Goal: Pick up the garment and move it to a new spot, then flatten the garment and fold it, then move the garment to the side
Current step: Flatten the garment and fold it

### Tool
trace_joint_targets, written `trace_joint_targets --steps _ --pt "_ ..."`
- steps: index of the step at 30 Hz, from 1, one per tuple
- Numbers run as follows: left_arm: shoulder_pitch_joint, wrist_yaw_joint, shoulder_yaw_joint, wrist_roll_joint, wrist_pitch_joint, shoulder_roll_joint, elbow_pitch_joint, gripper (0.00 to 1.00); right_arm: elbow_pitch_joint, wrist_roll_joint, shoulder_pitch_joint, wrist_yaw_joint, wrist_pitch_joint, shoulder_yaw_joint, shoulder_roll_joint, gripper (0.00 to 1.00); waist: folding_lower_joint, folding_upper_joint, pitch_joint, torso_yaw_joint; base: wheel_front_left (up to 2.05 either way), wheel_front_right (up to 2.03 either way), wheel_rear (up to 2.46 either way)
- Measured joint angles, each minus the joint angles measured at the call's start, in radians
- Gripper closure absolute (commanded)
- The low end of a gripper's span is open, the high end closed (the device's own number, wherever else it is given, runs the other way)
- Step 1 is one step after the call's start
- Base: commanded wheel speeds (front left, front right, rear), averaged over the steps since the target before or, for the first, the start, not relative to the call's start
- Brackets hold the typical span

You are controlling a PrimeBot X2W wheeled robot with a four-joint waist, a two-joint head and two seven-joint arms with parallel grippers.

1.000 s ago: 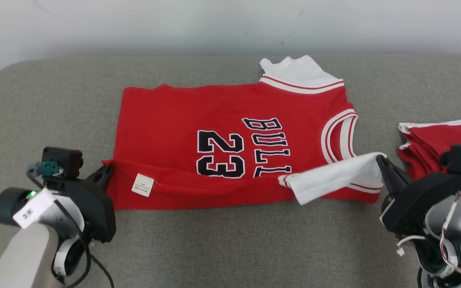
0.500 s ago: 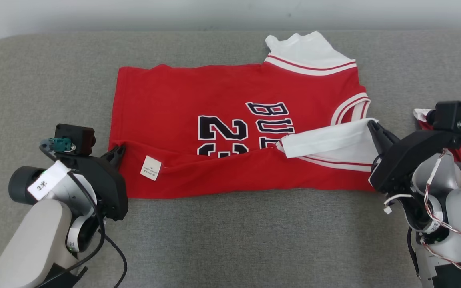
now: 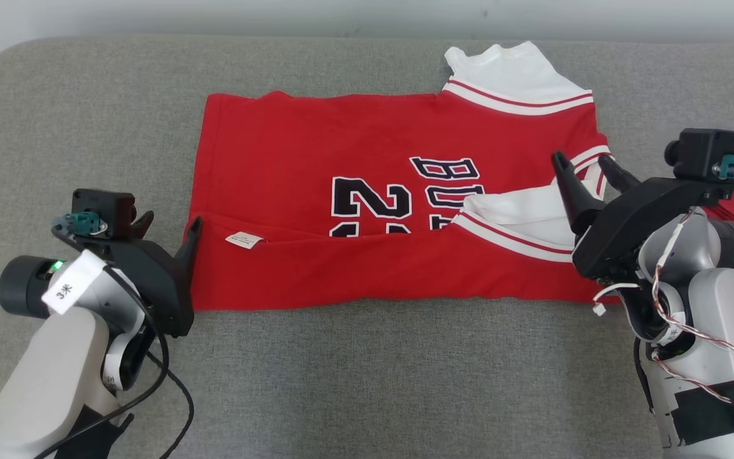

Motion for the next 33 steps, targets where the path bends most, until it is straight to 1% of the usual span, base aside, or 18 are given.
trace_joint_targets --steps 4,7,11,14,16,24,29,31,33 --pt "0.002 0.0 -0.004 0.012 -0.024 0.0 0.026 0.0 0.008 -0.007 -0.002 0.035 -0.038 0.012 -0.006 0.0 0.0 0.0 -0.011 0.0 0.0 0.0 0.0" --pt "0.016 -0.002 -0.01 0.015 -0.036 0.002 0.035 0.0 0.007 -0.034 0.009 0.053 -0.048 0.026 -0.039 0.0 -0.0001 0.0 -0.025 -0.001 0.0 0.0 0.0" --pt "0.071 -0.017 -0.029 0.016 -0.054 0.01 0.049 0.0 0.003 -0.07 0.11 0.051 -0.039 0.029 -0.065 0.0 -0.0001 -0.0001 -0.048 -0.005 0.0 0.0 0.0" --pt "0.113 -0.019 -0.041 0.018 -0.063 0.01 0.053 0.0 -0.006 -0.093 0.194 0.041 -0.036 0.03 -0.081 0.0 -0.0002 -0.0001 -0.066 -0.01 0.0 0.0 0.0" --pt "0.13 -0.018 -0.047 0.022 -0.069 0.009 0.053 0.0 -0.025 -0.1 0.224 0.041 -0.036 0.023 -0.091 0.0 -0.0002 -0.0003 -0.075 -0.015 0.0 0.0 0.0" --pt "0.152 -0.007 -0.061 0.031 -0.098 -0.007 0.064 0.0 -0.029 -0.118 0.291 0.016 -0.037 0.012 -0.088 0.0 -0.0002 -0.0003 -0.082 -0.033 0.0 0.0 0.0" --pt "0.152 0.0 -0.069 0.031 -0.106 -0.02 0.077 0.0 -0.003 -0.12 0.304 0.014 -0.037 -0.001 -0.083 0.0 -0.0002 -0.0003 -0.072 -0.034 0.0 0.0 0.0" --pt "0.152 0.0 -0.069 0.031 -0.114 -0.022 0.081 0.0 0.012 -0.119 0.305 0.006 -0.037 -0.007 -0.083 0.0 -0.0002 -0.0002 -0.067 -0.033 0.0 0.0 0.0" --pt "0.151 0.0 -0.069 0.032 -0.118 -0.022 0.086 0.0 0.023 -0.119 0.304 0.006 -0.037 -0.015 -0.082 0.0 -0.0001 -0.0002 -0.064 -0.032 0.0 0.0 0.0"
